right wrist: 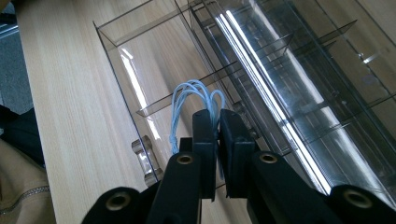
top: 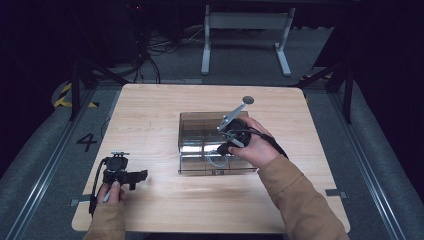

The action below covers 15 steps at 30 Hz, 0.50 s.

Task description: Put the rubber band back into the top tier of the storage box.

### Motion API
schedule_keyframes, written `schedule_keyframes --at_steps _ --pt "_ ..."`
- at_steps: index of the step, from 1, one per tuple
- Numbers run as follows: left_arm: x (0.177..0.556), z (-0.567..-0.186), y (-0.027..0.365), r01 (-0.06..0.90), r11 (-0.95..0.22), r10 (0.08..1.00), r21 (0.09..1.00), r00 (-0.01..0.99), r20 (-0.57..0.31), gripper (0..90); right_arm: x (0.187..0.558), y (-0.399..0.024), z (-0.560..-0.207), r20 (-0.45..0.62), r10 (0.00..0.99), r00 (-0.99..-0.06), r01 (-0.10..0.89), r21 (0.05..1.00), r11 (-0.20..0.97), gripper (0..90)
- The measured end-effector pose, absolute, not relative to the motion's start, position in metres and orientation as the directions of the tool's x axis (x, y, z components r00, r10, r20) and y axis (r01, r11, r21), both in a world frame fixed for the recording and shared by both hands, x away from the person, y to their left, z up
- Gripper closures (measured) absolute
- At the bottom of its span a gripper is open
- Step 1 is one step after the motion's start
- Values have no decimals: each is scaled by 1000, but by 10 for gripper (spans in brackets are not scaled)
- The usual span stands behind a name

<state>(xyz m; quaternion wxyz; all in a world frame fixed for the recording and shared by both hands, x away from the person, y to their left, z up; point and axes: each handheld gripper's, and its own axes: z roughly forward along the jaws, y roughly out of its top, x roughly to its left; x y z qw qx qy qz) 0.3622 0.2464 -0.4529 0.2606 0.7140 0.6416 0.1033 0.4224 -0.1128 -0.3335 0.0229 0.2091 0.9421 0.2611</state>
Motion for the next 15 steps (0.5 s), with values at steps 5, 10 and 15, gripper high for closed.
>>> schedule_keyframes --at_steps 5,10,15 --pt "362 -453 247 861 -37 970 508 154 -190 159 424 -111 -338 73 408 -910 390 487 781 857" --pt "363 -453 246 862 -44 969 505 159 -187 159 425 -111 -343 81 406 -910 394 473 788 857" --pt "363 -453 246 862 -44 969 506 161 -188 160 426 -111 -349 90 403 -911 396 466 791 857"
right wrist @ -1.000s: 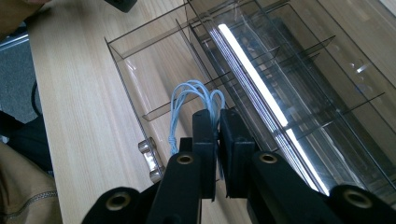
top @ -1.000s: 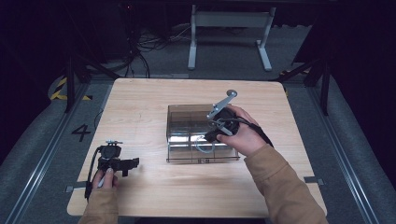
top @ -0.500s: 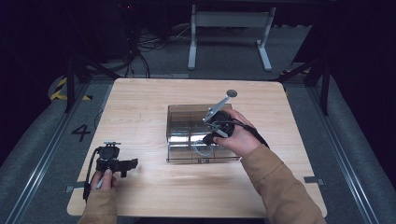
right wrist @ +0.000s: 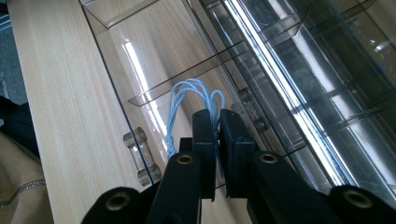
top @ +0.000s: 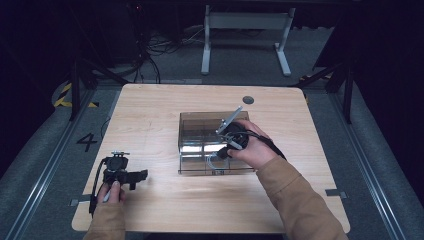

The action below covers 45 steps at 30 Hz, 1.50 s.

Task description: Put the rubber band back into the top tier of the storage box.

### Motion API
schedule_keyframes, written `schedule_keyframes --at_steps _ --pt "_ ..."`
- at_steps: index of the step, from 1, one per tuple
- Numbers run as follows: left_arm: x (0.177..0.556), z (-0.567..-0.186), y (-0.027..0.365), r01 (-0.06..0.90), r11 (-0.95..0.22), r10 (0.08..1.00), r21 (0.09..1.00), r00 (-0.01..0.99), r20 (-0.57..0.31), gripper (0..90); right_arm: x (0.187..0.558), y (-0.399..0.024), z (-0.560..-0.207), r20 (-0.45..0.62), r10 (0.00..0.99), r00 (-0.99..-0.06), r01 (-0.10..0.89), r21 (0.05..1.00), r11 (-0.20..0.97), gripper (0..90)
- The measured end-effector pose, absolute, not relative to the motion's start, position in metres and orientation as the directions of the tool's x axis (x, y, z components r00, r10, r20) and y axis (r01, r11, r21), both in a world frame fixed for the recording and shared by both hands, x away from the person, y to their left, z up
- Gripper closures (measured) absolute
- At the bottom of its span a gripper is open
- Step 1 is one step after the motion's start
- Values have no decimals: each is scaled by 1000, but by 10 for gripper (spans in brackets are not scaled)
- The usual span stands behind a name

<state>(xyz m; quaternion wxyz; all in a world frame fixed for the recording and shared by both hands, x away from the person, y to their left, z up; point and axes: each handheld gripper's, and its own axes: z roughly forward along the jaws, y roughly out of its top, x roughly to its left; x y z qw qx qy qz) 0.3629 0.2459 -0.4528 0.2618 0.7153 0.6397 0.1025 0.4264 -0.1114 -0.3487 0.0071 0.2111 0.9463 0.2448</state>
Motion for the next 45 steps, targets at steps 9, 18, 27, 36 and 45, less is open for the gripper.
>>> schedule_keyframes --at_steps 9,18,27,36,45 --pt "363 -453 246 862 -44 969 505 160 -189 160 429 -111 -355 98 408 -908 406 452 794 856" --pt "363 -453 246 861 -44 969 506 160 -189 160 433 -112 -362 83 415 -906 406 449 796 851" --pt "363 -453 245 861 -44 969 506 160 -188 160 431 -112 -361 50 409 -911 382 473 794 770" --pt "363 -453 246 861 -45 969 507 161 -187 160 424 -121 -346 52 425 -904 387 527 757 717" --pt "363 -453 246 862 -43 969 506 159 -188 159 418 -139 -333 38 447 -893 388 567 726 673"
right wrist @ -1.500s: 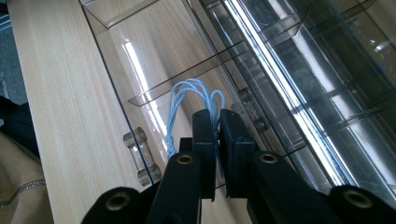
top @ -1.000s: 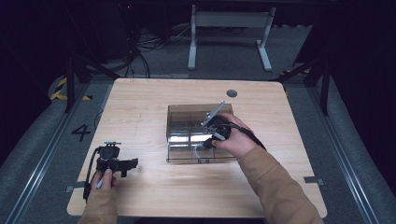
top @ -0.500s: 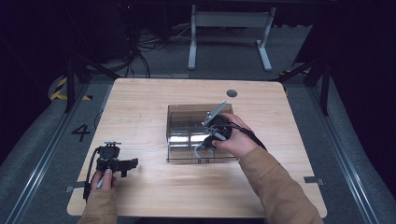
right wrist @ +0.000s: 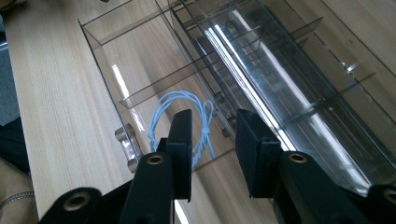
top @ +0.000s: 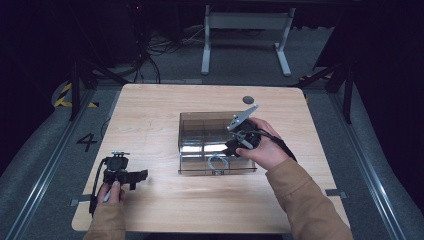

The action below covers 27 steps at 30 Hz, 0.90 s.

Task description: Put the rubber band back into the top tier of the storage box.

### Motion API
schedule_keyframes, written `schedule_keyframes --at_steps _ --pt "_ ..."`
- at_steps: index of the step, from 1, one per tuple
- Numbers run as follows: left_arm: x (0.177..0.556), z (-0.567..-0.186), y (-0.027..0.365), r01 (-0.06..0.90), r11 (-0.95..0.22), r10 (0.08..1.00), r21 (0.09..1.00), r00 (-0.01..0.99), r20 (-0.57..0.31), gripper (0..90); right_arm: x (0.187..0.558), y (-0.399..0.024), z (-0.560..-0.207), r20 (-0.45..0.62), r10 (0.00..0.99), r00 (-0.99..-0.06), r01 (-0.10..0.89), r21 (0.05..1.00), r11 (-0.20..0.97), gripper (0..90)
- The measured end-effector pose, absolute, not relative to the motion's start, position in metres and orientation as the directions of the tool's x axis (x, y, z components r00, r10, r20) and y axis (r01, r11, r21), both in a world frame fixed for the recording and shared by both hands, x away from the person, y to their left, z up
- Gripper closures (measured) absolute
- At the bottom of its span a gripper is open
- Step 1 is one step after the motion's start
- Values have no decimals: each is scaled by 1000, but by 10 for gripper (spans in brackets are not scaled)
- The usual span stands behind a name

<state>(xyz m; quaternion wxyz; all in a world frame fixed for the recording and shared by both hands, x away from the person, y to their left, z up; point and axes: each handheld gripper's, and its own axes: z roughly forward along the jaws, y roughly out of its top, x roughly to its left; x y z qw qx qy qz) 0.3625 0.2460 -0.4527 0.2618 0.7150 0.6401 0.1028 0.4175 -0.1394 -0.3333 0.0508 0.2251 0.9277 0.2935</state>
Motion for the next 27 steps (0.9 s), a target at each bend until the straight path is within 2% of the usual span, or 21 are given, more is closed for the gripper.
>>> schedule_keyframes --at_steps 27 --pt "363 -453 245 863 -43 968 503 160 -192 160 406 -206 -319 38 551 -833 458 606 650 616"
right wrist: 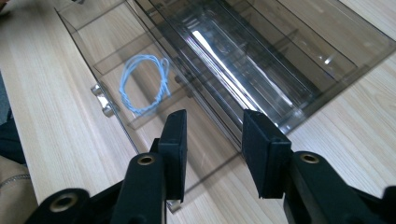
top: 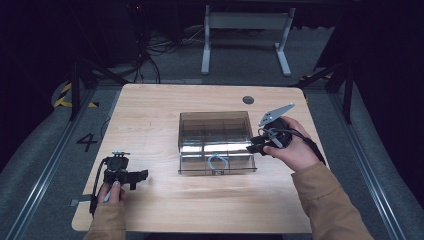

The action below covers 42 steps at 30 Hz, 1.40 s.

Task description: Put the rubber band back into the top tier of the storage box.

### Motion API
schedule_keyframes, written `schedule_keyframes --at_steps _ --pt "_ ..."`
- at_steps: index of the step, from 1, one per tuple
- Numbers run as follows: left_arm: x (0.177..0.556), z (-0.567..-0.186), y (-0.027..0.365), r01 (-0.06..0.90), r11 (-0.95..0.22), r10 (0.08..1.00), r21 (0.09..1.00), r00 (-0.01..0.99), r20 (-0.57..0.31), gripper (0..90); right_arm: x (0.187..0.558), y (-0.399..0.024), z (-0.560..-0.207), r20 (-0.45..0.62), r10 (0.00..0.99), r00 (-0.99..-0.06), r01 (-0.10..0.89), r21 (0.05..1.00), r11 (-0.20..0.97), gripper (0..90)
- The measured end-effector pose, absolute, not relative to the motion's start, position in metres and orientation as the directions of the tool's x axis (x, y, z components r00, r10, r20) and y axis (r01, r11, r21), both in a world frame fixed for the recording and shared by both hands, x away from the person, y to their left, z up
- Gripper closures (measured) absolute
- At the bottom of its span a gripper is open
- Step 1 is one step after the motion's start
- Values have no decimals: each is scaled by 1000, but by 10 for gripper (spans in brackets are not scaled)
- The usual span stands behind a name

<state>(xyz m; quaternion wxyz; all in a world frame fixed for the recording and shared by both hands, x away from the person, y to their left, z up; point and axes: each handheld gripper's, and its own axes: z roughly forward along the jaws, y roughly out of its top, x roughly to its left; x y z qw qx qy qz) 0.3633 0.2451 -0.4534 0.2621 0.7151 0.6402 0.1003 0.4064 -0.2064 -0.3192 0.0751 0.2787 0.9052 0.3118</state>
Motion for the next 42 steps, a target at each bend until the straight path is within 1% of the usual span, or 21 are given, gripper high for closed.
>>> schedule_keyframes --at_steps 7,18,30,42 --pt "363 -454 245 863 -43 968 504 162 -194 159 407 -226 -322 36 582 -813 481 606 634 592" --pt "364 -454 245 864 -42 968 502 160 -194 160 409 -258 -328 49 634 -772 530 601 598 592" --pt "363 -454 246 863 -42 969 503 157 -189 159 408 -280 -340 52 671 -740 565 590 577 589" --pt "363 -454 246 863 -43 969 503 159 -190 160 407 -296 -369 62 696 -716 598 570 564 578"
